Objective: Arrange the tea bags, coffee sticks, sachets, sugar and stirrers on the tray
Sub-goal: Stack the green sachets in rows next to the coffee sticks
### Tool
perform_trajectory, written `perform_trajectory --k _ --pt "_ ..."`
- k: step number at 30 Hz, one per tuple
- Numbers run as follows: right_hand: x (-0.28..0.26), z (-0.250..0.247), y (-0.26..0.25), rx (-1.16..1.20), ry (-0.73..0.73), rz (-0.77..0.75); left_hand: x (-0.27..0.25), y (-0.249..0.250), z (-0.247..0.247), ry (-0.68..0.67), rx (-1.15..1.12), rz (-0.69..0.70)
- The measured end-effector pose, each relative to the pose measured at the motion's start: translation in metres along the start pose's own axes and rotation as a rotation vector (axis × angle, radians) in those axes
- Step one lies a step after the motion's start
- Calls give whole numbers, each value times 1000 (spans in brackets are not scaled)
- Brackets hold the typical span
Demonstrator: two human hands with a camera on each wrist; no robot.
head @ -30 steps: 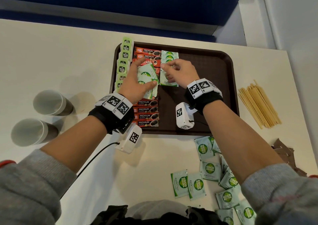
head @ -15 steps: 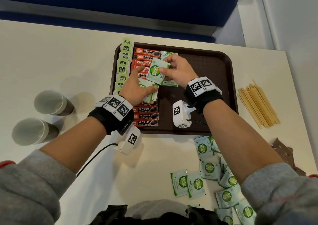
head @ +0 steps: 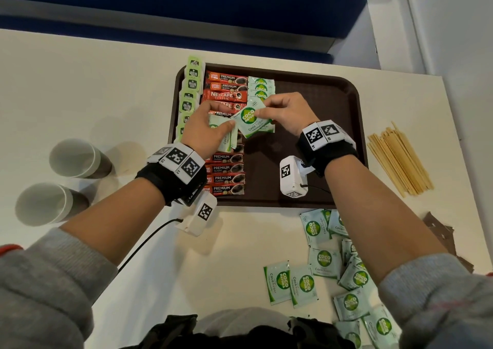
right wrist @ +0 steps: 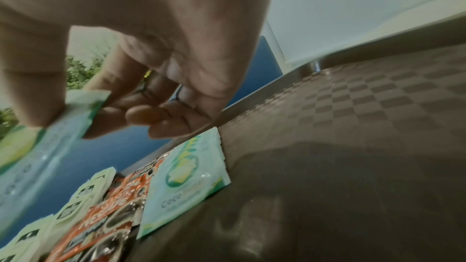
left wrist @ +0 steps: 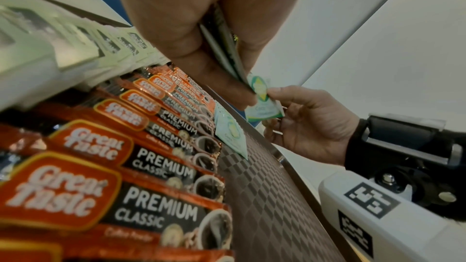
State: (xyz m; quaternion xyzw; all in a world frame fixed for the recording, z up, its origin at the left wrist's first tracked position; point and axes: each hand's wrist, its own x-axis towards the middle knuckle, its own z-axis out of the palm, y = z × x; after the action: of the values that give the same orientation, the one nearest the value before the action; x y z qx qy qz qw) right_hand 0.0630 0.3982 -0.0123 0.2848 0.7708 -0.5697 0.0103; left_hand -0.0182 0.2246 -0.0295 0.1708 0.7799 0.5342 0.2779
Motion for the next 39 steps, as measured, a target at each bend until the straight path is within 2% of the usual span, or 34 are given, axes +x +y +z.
perform_trajectory --k 5,10,15,27,39 --pt "-2 -7 15 -27 59 57 0 1 0 20 16 -35" --pt "-1 -5 29 -134 54 182 1 1 -2 28 16 -52" --pt "0 -2 37 -182 117 227 0 -1 -2 24 18 -57" --pt "2 4 36 -261 260 246 0 0 -1 11 41 -46" --pt "2 5 33 -277 270 245 1 -4 -1 -1 70 -38"
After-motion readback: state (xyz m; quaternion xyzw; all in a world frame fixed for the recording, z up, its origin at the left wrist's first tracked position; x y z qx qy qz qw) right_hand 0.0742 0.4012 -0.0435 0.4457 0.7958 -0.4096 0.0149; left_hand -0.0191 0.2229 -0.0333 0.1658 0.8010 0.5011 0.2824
